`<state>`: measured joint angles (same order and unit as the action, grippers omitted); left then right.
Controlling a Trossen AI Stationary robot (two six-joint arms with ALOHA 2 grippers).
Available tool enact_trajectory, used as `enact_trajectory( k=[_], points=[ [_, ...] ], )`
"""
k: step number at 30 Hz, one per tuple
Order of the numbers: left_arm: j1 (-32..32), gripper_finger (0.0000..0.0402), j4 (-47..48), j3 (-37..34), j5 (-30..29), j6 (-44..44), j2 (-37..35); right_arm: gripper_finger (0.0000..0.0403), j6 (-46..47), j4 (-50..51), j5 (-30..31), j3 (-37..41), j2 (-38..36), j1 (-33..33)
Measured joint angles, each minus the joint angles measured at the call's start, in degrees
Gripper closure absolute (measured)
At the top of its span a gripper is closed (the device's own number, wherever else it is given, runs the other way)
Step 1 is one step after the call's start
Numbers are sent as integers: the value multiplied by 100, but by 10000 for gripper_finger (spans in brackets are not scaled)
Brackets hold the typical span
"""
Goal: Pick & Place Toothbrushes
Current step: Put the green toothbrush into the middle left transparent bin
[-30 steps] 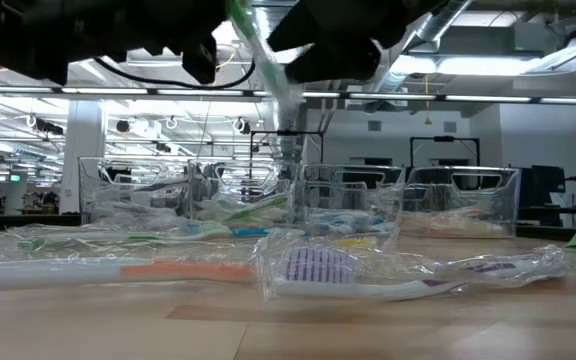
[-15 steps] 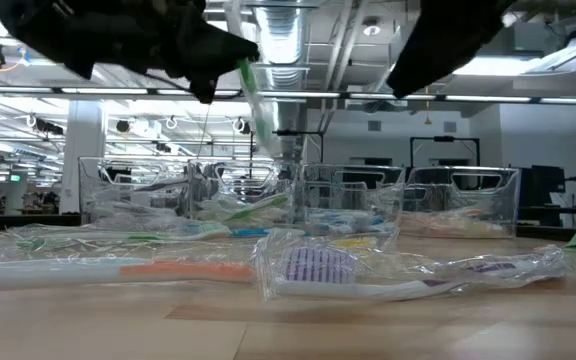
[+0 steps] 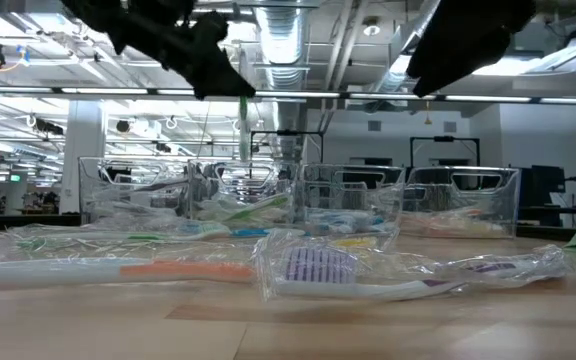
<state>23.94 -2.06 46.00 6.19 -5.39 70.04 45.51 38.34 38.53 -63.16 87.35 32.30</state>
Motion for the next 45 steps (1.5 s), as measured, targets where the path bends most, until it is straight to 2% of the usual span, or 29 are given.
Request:
enact_trajectory(
  k=[4, 8, 24, 34, 45],
  points=[
    [551, 384, 49, 387, 360, -37, 466, 117, 110, -27, -123, 0, 2, 103],
    [946, 382, 139, 924, 423, -179, 768, 117, 108, -61, -121, 0, 2, 183],
    [1502, 383, 2708, 2545, 766, -382, 1873, 117, -258, -37, -121, 0, 2, 89],
    [1524, 379, 3028, 2606, 771, -287, 2284, 117, -410, 73, -121, 0, 4, 77],
    [1526, 361, 3566, 2604, 926, 413, 2795, 117, -563, 70, -119, 0, 7, 22]
  ],
)
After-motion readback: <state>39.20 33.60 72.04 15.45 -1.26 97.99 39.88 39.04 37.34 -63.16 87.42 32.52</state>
